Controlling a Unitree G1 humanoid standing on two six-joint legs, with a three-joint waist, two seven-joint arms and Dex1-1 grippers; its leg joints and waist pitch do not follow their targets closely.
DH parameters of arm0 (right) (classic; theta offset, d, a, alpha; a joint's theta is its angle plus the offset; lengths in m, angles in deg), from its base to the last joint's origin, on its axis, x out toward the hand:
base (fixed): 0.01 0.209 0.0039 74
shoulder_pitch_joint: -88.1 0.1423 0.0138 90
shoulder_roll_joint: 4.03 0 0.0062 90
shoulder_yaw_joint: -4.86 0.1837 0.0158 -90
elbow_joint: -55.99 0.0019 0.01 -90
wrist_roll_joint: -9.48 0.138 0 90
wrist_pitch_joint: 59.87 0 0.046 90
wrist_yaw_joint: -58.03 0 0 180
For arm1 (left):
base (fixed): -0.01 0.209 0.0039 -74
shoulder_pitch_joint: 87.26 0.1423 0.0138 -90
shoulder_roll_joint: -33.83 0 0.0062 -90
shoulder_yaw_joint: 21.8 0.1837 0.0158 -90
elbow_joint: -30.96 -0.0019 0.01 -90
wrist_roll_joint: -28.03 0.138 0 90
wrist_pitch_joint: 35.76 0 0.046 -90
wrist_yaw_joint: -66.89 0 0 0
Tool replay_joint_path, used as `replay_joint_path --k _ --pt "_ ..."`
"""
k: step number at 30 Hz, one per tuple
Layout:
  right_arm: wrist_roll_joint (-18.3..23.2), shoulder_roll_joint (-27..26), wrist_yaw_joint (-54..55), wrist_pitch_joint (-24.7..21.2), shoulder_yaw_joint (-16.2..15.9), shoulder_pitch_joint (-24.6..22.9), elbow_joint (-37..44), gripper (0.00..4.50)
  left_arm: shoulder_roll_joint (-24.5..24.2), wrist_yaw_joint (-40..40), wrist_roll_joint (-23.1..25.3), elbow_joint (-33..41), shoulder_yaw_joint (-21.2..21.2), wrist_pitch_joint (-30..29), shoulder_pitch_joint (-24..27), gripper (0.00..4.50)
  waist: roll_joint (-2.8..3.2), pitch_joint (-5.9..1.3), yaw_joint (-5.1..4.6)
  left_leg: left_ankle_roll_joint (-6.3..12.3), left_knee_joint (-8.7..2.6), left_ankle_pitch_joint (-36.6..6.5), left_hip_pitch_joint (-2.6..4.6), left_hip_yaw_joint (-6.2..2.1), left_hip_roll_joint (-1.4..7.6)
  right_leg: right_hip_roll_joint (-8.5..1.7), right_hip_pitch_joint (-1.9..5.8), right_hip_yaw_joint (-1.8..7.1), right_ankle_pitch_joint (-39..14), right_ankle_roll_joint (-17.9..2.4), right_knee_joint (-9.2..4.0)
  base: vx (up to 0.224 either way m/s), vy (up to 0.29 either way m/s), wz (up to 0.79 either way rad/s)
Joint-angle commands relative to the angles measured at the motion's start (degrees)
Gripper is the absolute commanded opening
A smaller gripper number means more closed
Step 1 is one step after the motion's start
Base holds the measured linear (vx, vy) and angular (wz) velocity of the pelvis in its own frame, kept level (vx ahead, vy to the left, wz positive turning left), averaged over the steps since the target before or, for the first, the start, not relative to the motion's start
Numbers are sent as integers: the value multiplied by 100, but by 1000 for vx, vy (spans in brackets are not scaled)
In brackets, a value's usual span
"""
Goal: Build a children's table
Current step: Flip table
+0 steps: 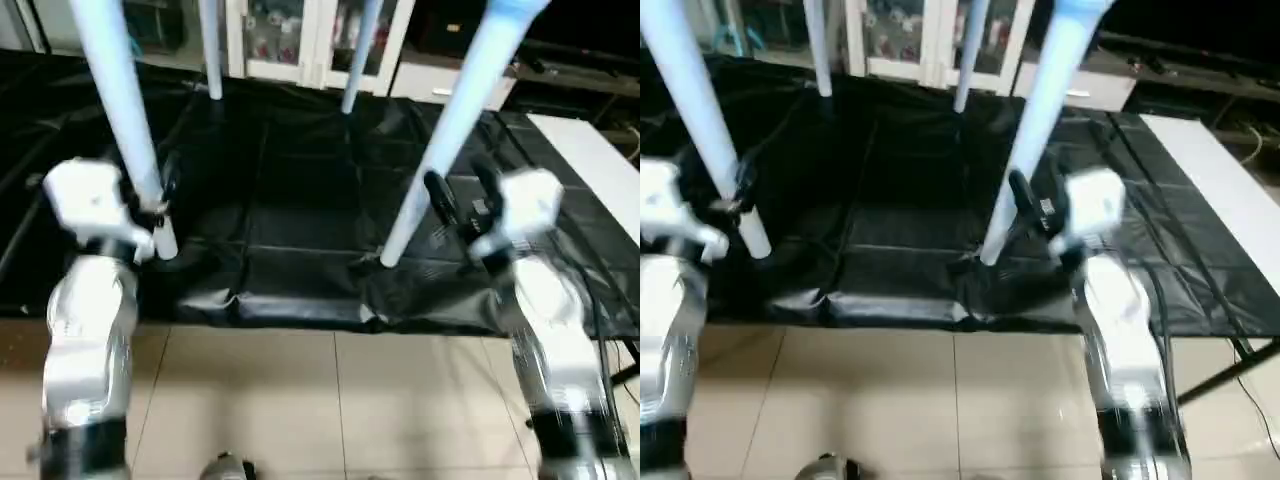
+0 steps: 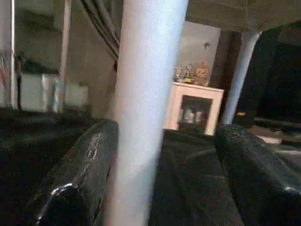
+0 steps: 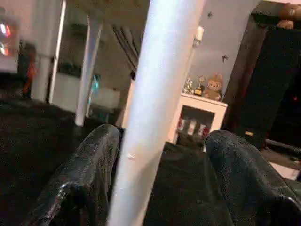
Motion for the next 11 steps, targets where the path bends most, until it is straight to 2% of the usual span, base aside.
replay_joint_path --k 1,3,4,5,7,8,9,10,11 --pt "272 -42 25 -291 33 -264 519 329 104 84 18 342 147 -343 271 369 171 -376 -42 -749 -584 -3300 355 -250 314 -215 -20 165 -1984 -539 -530 0 0 0" --pt "333 -154 204 -638 -36 -461 733 329 153 97 162 463 361 -512 457 369 170 -321 -78 -802 -592 -3687 381 -272 295 -202 -63 150 -2628 -416 -617 0 0 0" --pt "269 -205 360 -931 -95 -538 783 329 203 175 334 503 492 -492 524 369 169 -321 -103 -850 -575 -3856 407 -309 279 -210 -70 133 -3011 -337 -662 0 0 0" --pt "109 -223 504 -1080 -128 -556 725 329 234 323 520 552 583 -616 576 369 183 -300 -144 -923 -596 -4003 403 -345 283 -200 -66 104 -3242 -299 -691 -51 2 -10" --pt "10 -244 621 -1240 -134 -554 631 329 248 447 704 601 675 -728 626 369 209 -294 -213 -1026 -635 -4324 421 -409 284 -170 -21 19 -3258 -295 -711 -57 10 -12" --pt "0 -247 637 -1267 -133 -553 617 329 250 460 724 608 688 -739 633 369 209 -294 -213 -1026 -635 -4324 421 -409 284 -170 -21 19 -3258 -295 -711 -68 35 -18" --pt "-58 -242 654 -1325 -139 -566 576 329 218 466 764 667 758 -750 676 369 213 -270 -251 -1045 -693 -4504 384 -435 284 -146 25 -37 -3243 -296 -703 -68 35 -18" --pt "-62 -240 653 -1329 -141 -567 571 329 210 466 774 673 767 -754 681 369 249 -260 -277 -1086 -782 -4777 353 -450 298 -108 87 -100 -3147 -327 -650 -66 41 -20" --pt "-83 -217 632 -1370 -168 -597 585 329 164 447 796 714 807 -758 712 369 290 -245 -279 -1120 -878 -4972 329 -434 318 -54 118 -151 -2993 -378 -580 0 0 0"
